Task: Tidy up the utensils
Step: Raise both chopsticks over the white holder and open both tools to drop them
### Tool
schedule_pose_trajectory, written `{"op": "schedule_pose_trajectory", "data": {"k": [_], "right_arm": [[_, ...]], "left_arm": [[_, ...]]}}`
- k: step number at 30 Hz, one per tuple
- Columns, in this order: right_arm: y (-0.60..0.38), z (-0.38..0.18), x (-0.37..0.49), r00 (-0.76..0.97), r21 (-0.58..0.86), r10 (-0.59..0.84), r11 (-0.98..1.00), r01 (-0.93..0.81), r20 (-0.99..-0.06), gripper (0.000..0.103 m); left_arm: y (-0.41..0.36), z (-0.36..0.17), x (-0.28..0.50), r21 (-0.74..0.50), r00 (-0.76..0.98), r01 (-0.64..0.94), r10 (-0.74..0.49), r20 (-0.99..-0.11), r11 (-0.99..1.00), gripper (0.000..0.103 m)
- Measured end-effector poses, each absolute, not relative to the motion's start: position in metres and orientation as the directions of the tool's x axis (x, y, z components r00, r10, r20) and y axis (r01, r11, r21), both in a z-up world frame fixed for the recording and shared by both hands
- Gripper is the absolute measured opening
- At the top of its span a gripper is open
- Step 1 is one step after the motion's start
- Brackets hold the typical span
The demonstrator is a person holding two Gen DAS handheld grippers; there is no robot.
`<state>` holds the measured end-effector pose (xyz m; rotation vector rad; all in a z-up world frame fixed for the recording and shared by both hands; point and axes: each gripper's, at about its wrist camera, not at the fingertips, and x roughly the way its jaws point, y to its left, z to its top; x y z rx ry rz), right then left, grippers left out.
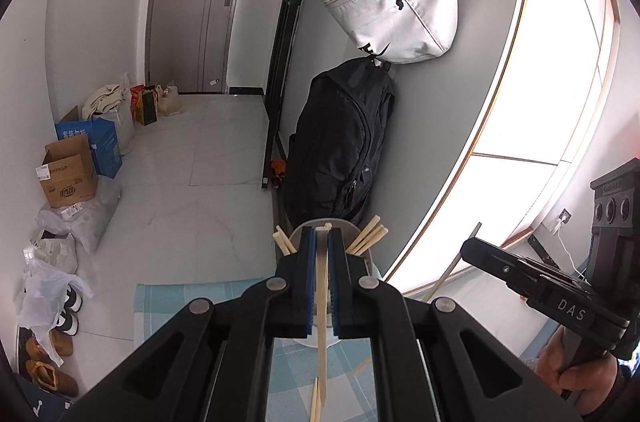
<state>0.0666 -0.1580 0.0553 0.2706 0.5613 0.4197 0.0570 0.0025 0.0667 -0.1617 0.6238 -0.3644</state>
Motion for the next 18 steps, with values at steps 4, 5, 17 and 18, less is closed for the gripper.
{"op": "schedule_pose_trajectory", "data": {"k": [4, 5, 17, 18], "right_arm": [[-0.165, 0.073, 0.083, 0.777, 0.37, 0.455, 0.877, -0.306, -0.436, 0.004], [-0.166, 0.077, 0.087, 0.78, 0.372, 0.453, 0.877, -0.303, -0.433, 0.004], [-0.173, 0.112, 0.139, 0.807, 0.355, 0.443, 0.881, -0.312, -0.39, 0.004], [-0.172, 0.115, 0.144, 0.812, 0.349, 0.44, 0.883, -0.313, -0.384, 0.004]], "left_arm": [[-0.003, 0.078, 0.073, -0.254, 0.752, 0.301, -0.393, -0.529, 0.919, 0.002], [-0.004, 0.081, 0.077, -0.248, 0.753, 0.299, -0.387, -0.531, 0.921, 0.002], [-0.019, 0.106, 0.115, -0.229, 0.768, 0.315, -0.389, -0.508, 0.921, 0.002], [-0.019, 0.106, 0.119, -0.229, 0.772, 0.313, -0.387, -0.504, 0.922, 0.002]]}}
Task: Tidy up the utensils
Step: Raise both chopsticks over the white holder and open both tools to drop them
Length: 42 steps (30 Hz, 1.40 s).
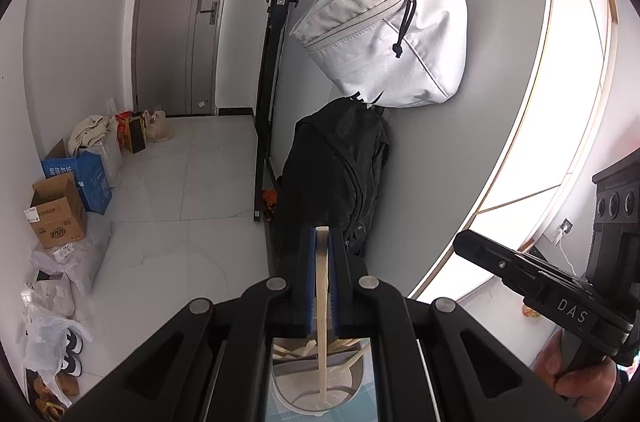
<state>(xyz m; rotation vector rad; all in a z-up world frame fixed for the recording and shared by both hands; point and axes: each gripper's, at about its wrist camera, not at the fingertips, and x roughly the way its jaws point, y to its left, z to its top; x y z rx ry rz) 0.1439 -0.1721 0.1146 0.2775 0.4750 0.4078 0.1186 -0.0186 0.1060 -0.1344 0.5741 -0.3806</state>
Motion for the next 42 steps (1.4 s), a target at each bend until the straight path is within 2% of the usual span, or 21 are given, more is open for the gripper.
{"op": "schedule_pose_trajectory", "data": {"k": [4, 12, 21, 26, 34, 42], "right_arm": [[-0.172, 0.115, 0.158, 0.823, 0.346, 0.434, 0.885, -0.312, -0.367, 0.004], [-0.17, 0.098, 0.179, 0.822, 0.313, 0.405, 0.903, -0.294, -0.399, 0.004], [-0.17, 0.096, 0.184, 0.827, 0.292, 0.398, 0.909, -0.297, -0.397, 0.004], [-0.17, 0.099, 0.183, 0.829, 0.284, 0.403, 0.908, -0.309, -0.388, 0.004], [-0.165, 0.085, 0.187, 0.812, 0.267, 0.406, 0.91, -0.317, -0.419, 0.004], [-0.152, 0.063, 0.186, 0.776, 0.247, 0.427, 0.904, -0.35, -0.464, 0.004]], "left_arm": [[-0.022, 0.103, 0.128, -0.212, 0.791, 0.293, -0.36, -0.495, 0.933, 0.002], [-0.016, 0.08, 0.149, -0.275, 0.788, 0.253, -0.362, -0.498, 0.928, 0.002], [-0.025, 0.095, 0.161, -0.293, 0.793, 0.281, -0.393, -0.465, 0.914, 0.002], [-0.035, 0.1, 0.161, -0.237, 0.802, 0.307, -0.385, -0.457, 0.922, 0.002], [-0.034, 0.078, 0.156, -0.161, 0.802, 0.322, -0.359, -0.477, 0.933, 0.002], [-0.027, 0.056, 0.157, -0.195, 0.755, 0.382, -0.426, -0.499, 0.904, 0.002]]}}
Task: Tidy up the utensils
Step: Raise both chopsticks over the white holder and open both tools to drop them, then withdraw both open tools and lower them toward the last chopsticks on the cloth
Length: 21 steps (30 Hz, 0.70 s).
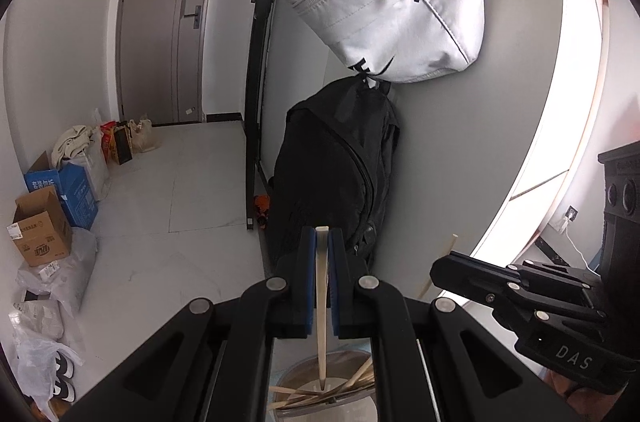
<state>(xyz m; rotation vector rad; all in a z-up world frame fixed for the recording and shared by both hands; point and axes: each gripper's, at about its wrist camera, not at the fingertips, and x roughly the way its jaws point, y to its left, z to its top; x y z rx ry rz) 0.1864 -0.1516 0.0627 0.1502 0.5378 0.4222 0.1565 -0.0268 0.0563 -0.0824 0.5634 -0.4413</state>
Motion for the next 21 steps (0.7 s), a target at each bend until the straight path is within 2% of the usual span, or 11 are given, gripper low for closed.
{"op": "schedule_pose_trajectory", "data": {"k": [5, 9, 13, 14, 15, 17, 19, 21], "right_arm": [[-0.151, 0.044, 0.185, 0.757, 0.274, 0.43, 0.902, -0.334, -0.493, 0.007], [-0.158, 0.031, 0.179, 0.738, 0.32, 0.44, 0.895, -0.311, -0.511, 0.007], [-0.163, 0.023, 0.167, 0.729, 0.342, 0.443, 0.892, -0.297, -0.522, 0.007], [-0.165, 0.022, 0.164, 0.73, 0.346, 0.442, 0.891, -0.293, -0.521, 0.007], [-0.166, 0.021, 0.159, 0.729, 0.349, 0.441, 0.891, -0.289, -0.523, 0.009], [-0.169, 0.019, 0.153, 0.731, 0.352, 0.439, 0.892, -0.284, -0.523, 0.013], [-0.172, 0.018, 0.148, 0.737, 0.354, 0.428, 0.896, -0.269, -0.523, 0.031], [-0.174, 0.018, 0.14, 0.741, 0.374, 0.436, 0.889, -0.266, -0.51, 0.041]], "left_arm": [[-0.03, 0.044, 0.151, -0.212, 0.683, 0.466, -0.501, -0.53, 0.859, 0.002], [-0.022, 0.032, 0.148, -0.244, 0.645, 0.472, -0.521, -0.559, 0.847, 0.005], [-0.017, 0.03, 0.142, -0.264, 0.637, 0.467, -0.529, -0.561, 0.844, 0.035], [-0.016, 0.03, 0.141, -0.259, 0.643, 0.465, -0.525, -0.558, 0.846, 0.038], [-0.015, 0.032, 0.138, -0.26, 0.644, 0.465, -0.525, -0.557, 0.846, 0.043], [-0.011, 0.035, 0.131, -0.269, 0.649, 0.457, -0.524, -0.551, 0.848, 0.043], [-0.008, 0.035, 0.123, -0.261, 0.659, 0.442, -0.508, -0.555, 0.858, 0.045], [-0.005, 0.035, 0.117, -0.248, 0.669, 0.424, -0.486, -0.563, 0.871, 0.047]]}}
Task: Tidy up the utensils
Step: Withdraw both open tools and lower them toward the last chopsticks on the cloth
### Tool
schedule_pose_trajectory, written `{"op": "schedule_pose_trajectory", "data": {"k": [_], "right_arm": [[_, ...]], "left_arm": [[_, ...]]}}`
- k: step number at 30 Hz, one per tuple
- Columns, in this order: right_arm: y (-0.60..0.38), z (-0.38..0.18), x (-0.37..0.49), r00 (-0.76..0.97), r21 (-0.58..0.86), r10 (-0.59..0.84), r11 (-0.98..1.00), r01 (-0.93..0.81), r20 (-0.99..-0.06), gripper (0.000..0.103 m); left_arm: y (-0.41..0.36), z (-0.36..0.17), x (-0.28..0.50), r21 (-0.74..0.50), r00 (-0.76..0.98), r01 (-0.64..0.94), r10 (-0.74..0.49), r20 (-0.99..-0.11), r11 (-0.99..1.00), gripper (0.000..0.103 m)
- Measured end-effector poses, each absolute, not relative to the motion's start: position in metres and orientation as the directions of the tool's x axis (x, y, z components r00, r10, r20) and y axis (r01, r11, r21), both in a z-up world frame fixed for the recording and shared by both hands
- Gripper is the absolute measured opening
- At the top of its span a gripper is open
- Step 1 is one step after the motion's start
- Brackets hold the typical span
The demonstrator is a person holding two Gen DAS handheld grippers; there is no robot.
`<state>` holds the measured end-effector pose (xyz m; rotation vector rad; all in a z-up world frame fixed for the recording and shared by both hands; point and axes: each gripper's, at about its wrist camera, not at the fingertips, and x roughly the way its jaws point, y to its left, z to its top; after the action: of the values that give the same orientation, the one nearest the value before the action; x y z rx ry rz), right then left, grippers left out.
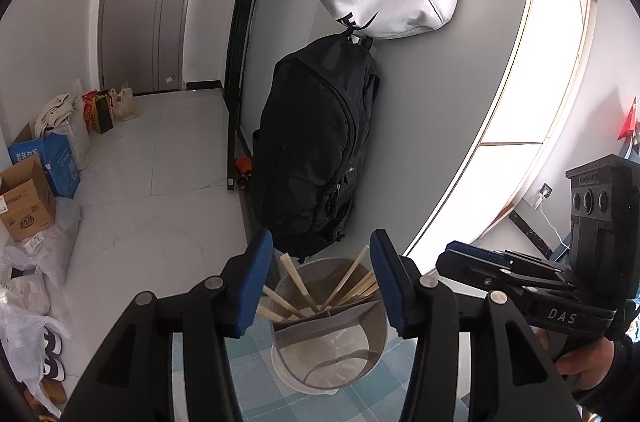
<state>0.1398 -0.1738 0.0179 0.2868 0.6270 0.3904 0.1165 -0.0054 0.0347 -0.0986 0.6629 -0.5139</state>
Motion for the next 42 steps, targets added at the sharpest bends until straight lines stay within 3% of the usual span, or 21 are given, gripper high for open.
{"op": "schedule_pose_trajectory", "data": {"k": [2, 4, 10, 18, 21, 24, 35, 42], "right_arm": [[-0.173, 0.019, 0.132, 0.744, 0.375, 0.433, 0.889, -0.262, -0.508, 0.041], [-0.173, 0.021, 0.127, 0.748, 0.376, 0.431, 0.89, -0.259, -0.505, 0.048], [-0.168, 0.029, 0.105, 0.766, 0.36, 0.42, 0.895, -0.263, -0.486, 0.061], [-0.161, 0.036, 0.068, 0.791, 0.352, 0.414, 0.896, -0.269, -0.45, 0.068], [-0.157, 0.033, 0.057, 0.797, 0.346, 0.415, 0.897, -0.276, -0.438, 0.075], [-0.152, 0.024, 0.045, 0.795, 0.34, 0.42, 0.896, -0.286, -0.438, 0.077], [-0.136, -0.033, 0.025, 0.739, 0.328, 0.415, 0.905, -0.272, -0.53, 0.087], [-0.118, -0.074, 0.03, 0.636, 0.303, 0.4, 0.917, -0.261, -0.66, 0.088]], "left_arm": [[-0.004, 0.035, 0.11, -0.238, 0.678, 0.402, -0.462, -0.572, 0.884, 0.055], [-0.001, 0.034, 0.104, -0.235, 0.685, 0.377, -0.441, -0.58, 0.896, 0.061], [0.003, 0.035, 0.082, -0.232, 0.701, 0.321, -0.395, -0.594, 0.918, 0.061], [0.012, 0.038, 0.049, -0.229, 0.726, 0.263, -0.348, -0.593, 0.937, 0.062], [0.015, 0.037, 0.037, -0.222, 0.745, 0.248, -0.332, -0.578, 0.943, 0.078], [0.018, 0.033, 0.023, -0.202, 0.772, 0.243, -0.315, -0.551, 0.949, 0.08], [0.033, -0.019, 0.005, -0.205, 0.763, 0.172, -0.262, -0.591, 0.964, 0.082], [0.045, -0.053, 0.002, -0.197, 0.746, 0.128, -0.225, -0.627, 0.972, 0.082]]}}
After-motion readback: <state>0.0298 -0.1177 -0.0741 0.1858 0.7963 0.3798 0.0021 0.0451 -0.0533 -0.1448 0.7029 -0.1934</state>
